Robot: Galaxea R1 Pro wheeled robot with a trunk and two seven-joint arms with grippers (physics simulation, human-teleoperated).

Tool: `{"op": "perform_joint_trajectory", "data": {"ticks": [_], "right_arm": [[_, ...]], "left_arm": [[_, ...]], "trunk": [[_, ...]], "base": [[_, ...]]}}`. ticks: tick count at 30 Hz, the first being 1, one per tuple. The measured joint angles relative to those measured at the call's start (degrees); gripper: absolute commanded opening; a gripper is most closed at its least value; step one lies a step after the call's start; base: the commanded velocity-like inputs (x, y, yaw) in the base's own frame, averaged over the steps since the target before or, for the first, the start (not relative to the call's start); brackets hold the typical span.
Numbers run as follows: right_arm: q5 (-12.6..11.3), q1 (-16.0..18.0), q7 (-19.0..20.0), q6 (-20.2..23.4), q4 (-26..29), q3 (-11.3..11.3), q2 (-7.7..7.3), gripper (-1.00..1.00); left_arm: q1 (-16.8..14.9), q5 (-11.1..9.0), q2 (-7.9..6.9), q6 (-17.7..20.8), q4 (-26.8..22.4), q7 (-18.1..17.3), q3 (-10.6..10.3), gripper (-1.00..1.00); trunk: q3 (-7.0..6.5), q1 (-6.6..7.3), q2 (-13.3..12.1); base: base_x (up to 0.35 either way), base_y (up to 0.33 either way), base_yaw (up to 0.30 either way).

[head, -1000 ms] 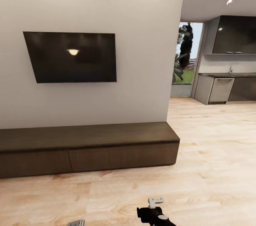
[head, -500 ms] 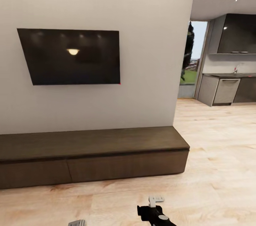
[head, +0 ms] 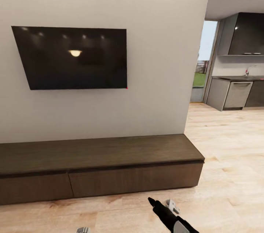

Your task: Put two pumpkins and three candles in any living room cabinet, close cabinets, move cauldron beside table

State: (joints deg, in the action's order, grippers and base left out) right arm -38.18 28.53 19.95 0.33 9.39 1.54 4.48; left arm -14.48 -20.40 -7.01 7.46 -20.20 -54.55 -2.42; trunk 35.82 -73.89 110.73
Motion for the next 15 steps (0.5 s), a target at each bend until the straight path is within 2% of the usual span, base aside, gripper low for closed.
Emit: {"op": "perform_joint_trajectory", "data": {"ticks": [1,2,3,4,5,7,8,10,15], "right_arm": [[-3.96,0.00,1.44,0.36,0.03,1.42,-0.55,1.00],[-6.20,0.00,2.05,0.50,0.07,2.04,-0.85,1.00],[-8.69,0.00,2.73,0.73,0.11,2.61,-1.25,1.00],[-10.50,0.00,3.24,1.05,0.12,2.93,-1.99,1.00],[-11.47,0.00,3.60,1.18,0.13,3.04,-2.66,1.00],[-13.76,0.00,5.41,0.98,0.10,3.19,-3.78,1.00],[-14.51,0.00,6.26,0.95,0.12,3.22,-4.06,1.00],[-15.14,-0.01,7.50,0.94,0.16,3.29,-4.51,1.00],[-17.21,-0.01,8.94,1.39,0.16,5.27,-4.89,1.00]], "left_arm": [[-0.03,-1.17,-0.09,0.10,0.00,-0.37,0.00,1.00],[-0.07,-2.03,-0.21,0.23,-0.14,-0.56,-0.04,1.00],[-0.24,-3.57,-0.76,1.65,-0.58,-0.75,-0.10,1.00],[-0.60,-5.28,-1.36,5.04,-1.75,-0.85,-0.11,1.00],[-1.21,-6.35,-1.61,8.50,-3.27,-0.84,-0.10,1.00],[-2.69,-7.91,-1.52,19.18,-9.05,-0.57,-0.07,1.00],[-3.14,-8.28,-1.22,23.27,-12.68,-0.51,-0.05,1.00],[-3.42,-8.28,-0.13,26.82,-16.36,-0.42,-0.21,1.00],[-3.50,-8.07,0.60,28.37,-17.55,-0.27,-0.31,1.00]], "trunk": [[0.00,0.00,0.00],[0.00,0.00,0.00],[0.00,0.00,0.00],[0.00,0.00,0.00],[-0.01,0.00,0.00],[-0.01,0.00,0.00],[-0.01,0.00,0.00],[0.00,0.00,0.00],[0.00,0.00,0.00]], "base": [[0.012,0.004,0.000],[0.006,0.002,0.000],[0.003,0.001,0.000],[0.002,0.001,0.000],[0.001,0.000,0.000],[0.000,0.000,0.000],[0.000,0.000,0.000],[0.000,0.000,0.000],[0.000,0.000,0.000]]}}
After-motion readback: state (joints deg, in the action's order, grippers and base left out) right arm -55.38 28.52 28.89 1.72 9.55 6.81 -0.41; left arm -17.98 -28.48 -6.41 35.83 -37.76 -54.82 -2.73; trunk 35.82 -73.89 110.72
